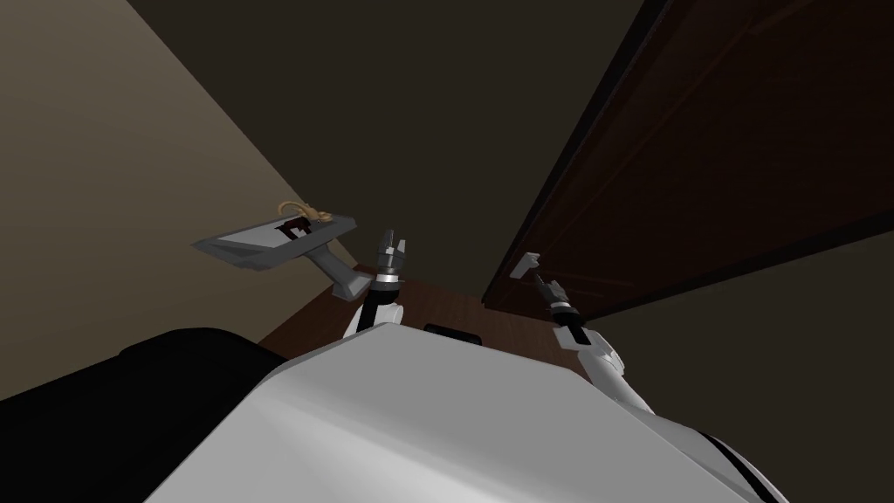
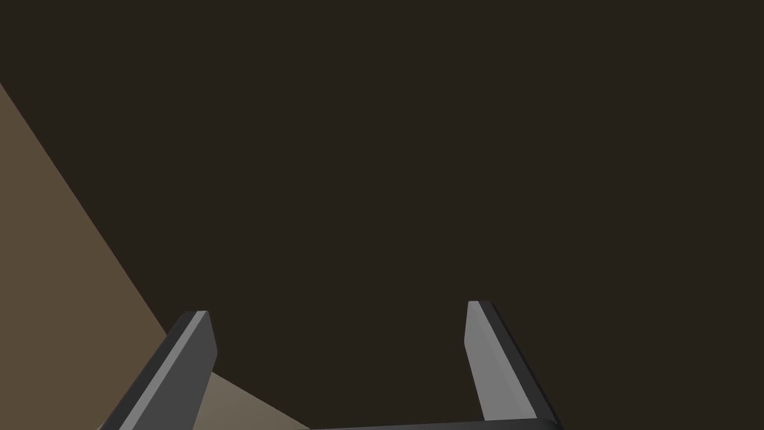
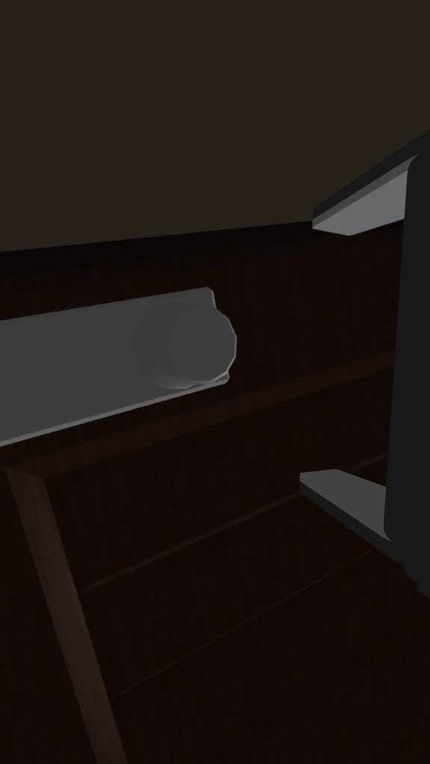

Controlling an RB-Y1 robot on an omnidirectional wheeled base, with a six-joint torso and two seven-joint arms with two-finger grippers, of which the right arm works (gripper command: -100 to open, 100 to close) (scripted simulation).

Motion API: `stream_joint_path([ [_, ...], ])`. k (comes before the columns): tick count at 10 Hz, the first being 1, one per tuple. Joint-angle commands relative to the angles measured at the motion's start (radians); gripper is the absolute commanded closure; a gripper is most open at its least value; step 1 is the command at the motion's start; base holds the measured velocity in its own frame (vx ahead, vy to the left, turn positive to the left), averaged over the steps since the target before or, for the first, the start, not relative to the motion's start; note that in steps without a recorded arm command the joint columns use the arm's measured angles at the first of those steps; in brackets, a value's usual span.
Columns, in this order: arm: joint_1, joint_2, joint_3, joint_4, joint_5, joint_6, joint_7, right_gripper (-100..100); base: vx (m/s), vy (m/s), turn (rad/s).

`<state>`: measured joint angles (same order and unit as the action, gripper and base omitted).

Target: Pull the door open

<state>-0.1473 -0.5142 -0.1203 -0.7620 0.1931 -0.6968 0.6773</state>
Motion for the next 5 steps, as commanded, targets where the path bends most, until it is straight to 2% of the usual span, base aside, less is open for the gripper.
stream_joint_path([
  [1,0.008,-0.009,-0.009,0.005,0.015,-0.009,0.043,-100,-0.03,0.043,0.008],
  [5,0.027,-0.026,-0.026,0.007,0.047,-0.019,0.121,-100,-0.02,0.036,0.009],
])
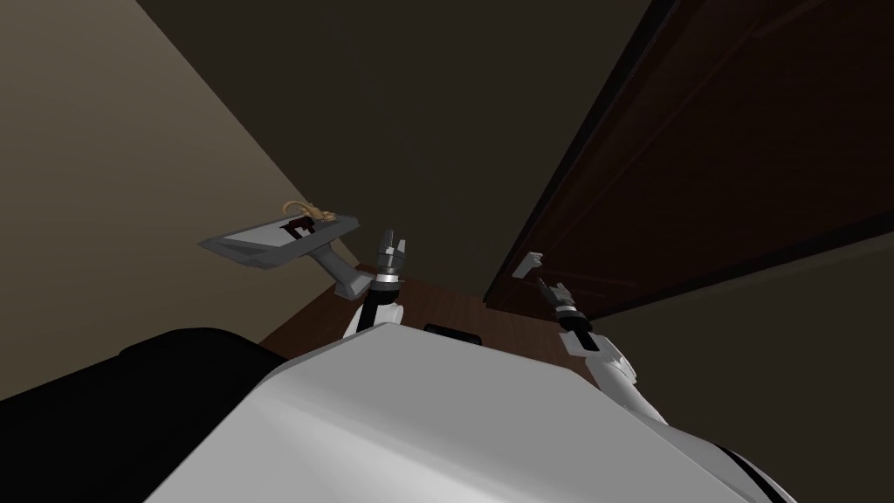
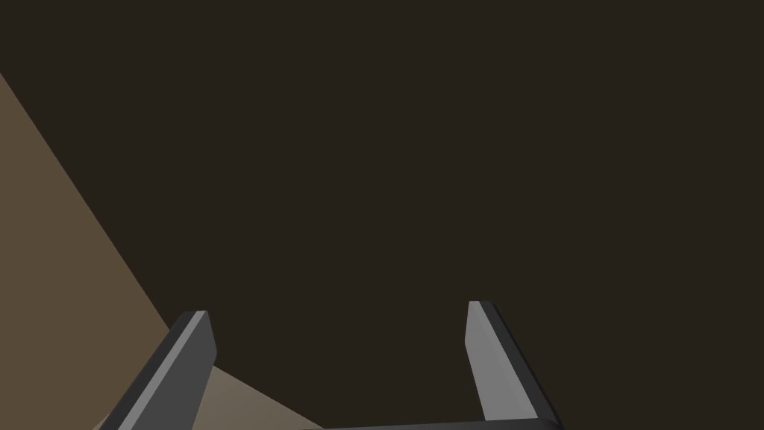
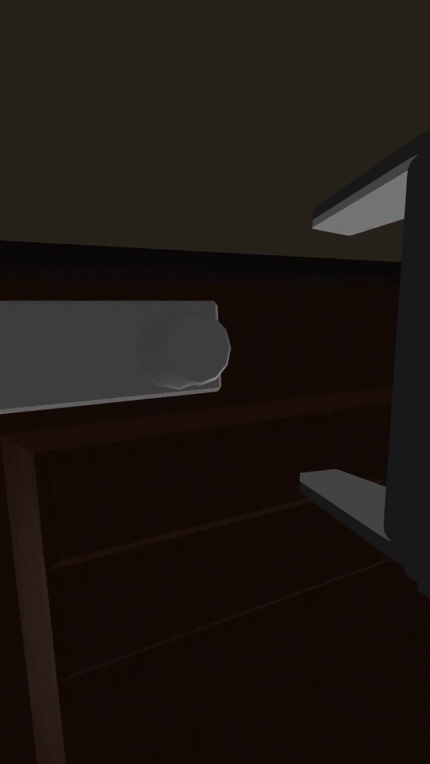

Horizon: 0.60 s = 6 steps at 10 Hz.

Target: Pull the door open

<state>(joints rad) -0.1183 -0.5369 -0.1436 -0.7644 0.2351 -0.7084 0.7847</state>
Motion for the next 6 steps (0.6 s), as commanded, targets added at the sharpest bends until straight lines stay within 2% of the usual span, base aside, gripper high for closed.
stream_joint_path([
  [1,0.004,-0.009,-0.008,0.011,0.015,-0.01,0.037,-100,-0.02,0.042,0.012],
  [2,0.007,-0.013,-0.011,0.011,0.021,-0.012,0.052,-100,-0.022,0.037,0.01],
  [3,0.008,-0.01,-0.009,0.004,0.017,-0.008,0.039,-100,-0.01,0.014,-0.002],
  [6,0.002,-0.003,-0.016,0.008,0.016,0.001,0.053,-100,0.164,0.002,0.035],
])
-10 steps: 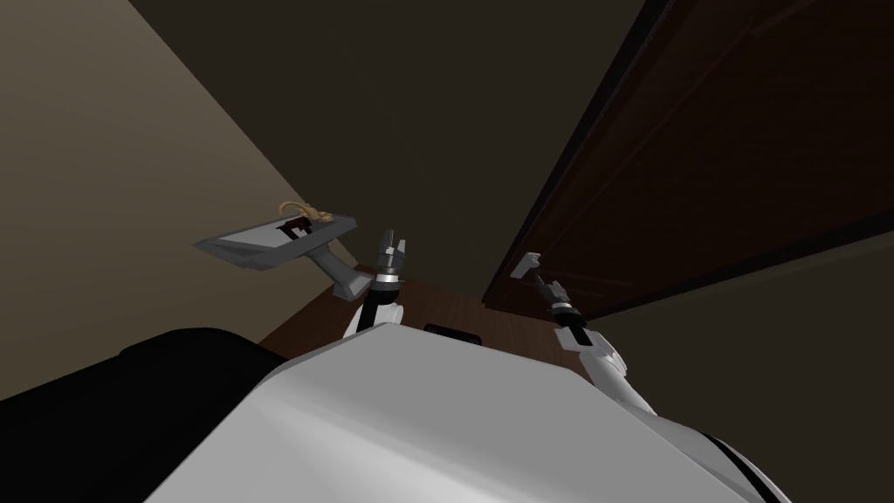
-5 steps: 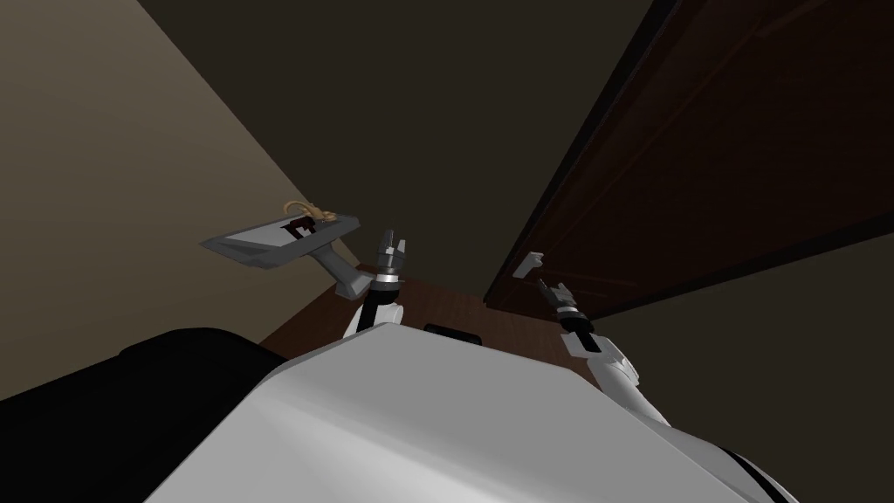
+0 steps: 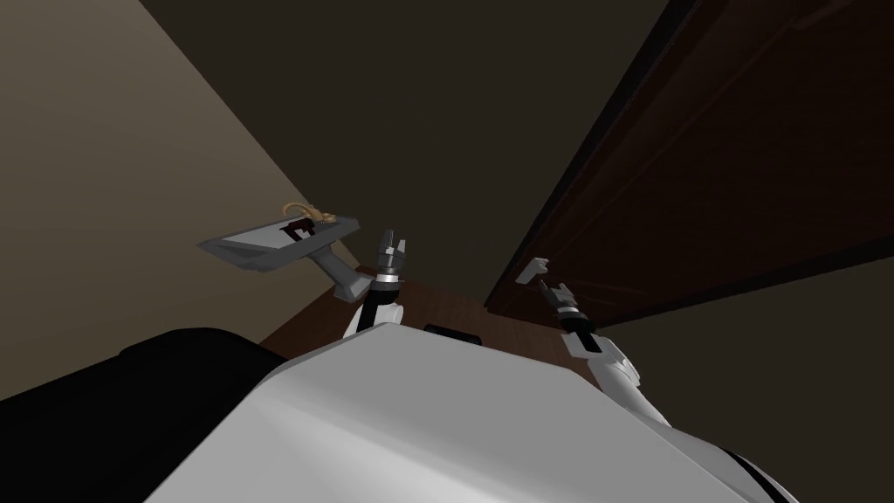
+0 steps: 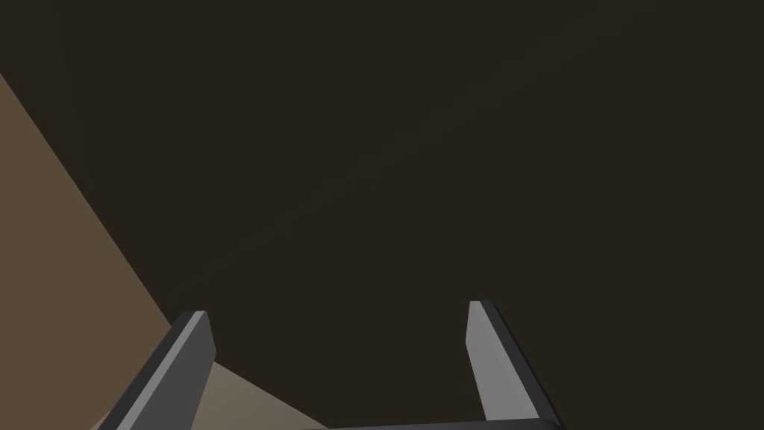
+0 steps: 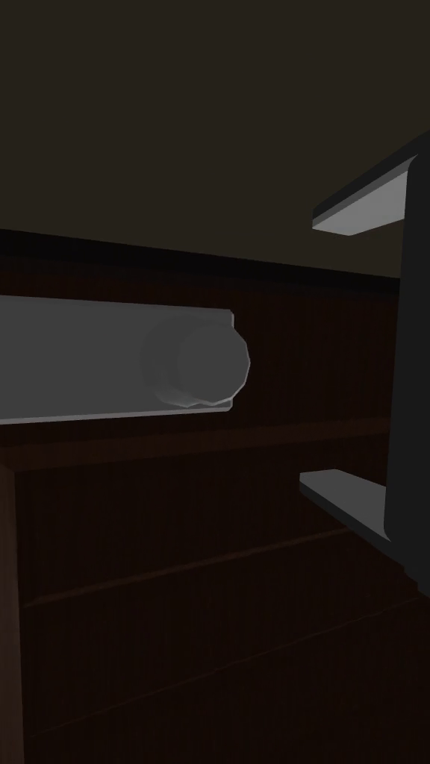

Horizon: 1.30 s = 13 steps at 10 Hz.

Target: Pull the door open

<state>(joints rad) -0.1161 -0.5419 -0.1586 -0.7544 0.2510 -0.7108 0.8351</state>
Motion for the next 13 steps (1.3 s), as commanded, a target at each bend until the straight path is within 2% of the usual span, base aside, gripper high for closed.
stream_joint_path([
  [1,-0.003,0.004,-0.004,0.001,-0.001,0.006,0.007,-100,0.213,-0.016,0.052],
  [6,-0.011,0.011,-0.012,0.006,-0.003,0.015,0.017,-100,0.172,-0.028,0.03],
  [7,-0.011,0.011,-0.012,0.006,-0.003,0.015,0.017,100,-0.011,0.001,-0.011],
  [12,-0.011,0.011,-0.012,0.006,-0.003,0.015,0.017,100,-0.014,0.001,0.002],
  [13,-0.013,0.012,-0.005,0.008,-0.007,0.017,-0.012,100,-0.002,-0.009,-0.012],
])
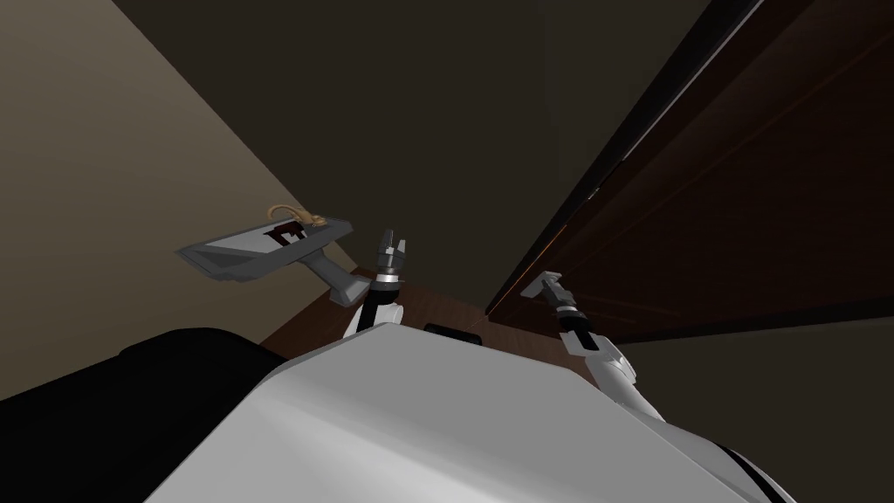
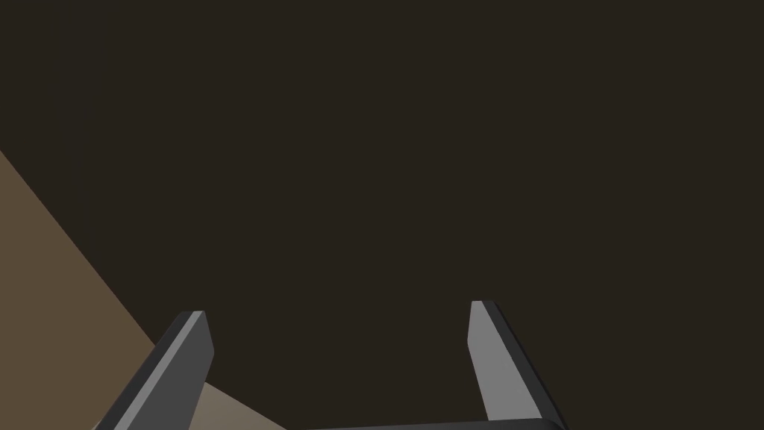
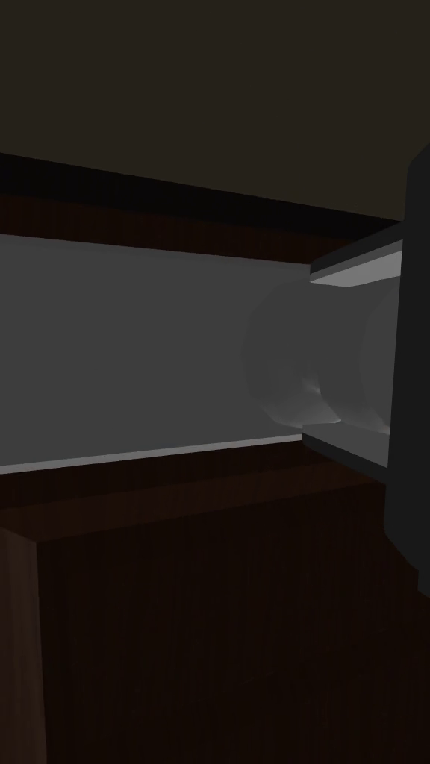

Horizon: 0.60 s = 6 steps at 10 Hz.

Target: Pull the door open

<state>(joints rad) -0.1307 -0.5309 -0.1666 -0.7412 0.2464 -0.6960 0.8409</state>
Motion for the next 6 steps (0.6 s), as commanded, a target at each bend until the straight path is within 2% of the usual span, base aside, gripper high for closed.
stream_joint_path([
  [1,0.0,0.001,0.006,-0.005,-0.005,0.002,-0.032,100,-0.007,-0.012,-0.006],
  [3,-0.004,0.002,0.013,-0.004,-0.01,0.002,-0.063,100,-0.009,-0.011,-0.007],
  [6,-0.012,0.004,0.031,0.0,-0.024,0.003,-0.146,100,-0.014,-0.014,-0.016],
])
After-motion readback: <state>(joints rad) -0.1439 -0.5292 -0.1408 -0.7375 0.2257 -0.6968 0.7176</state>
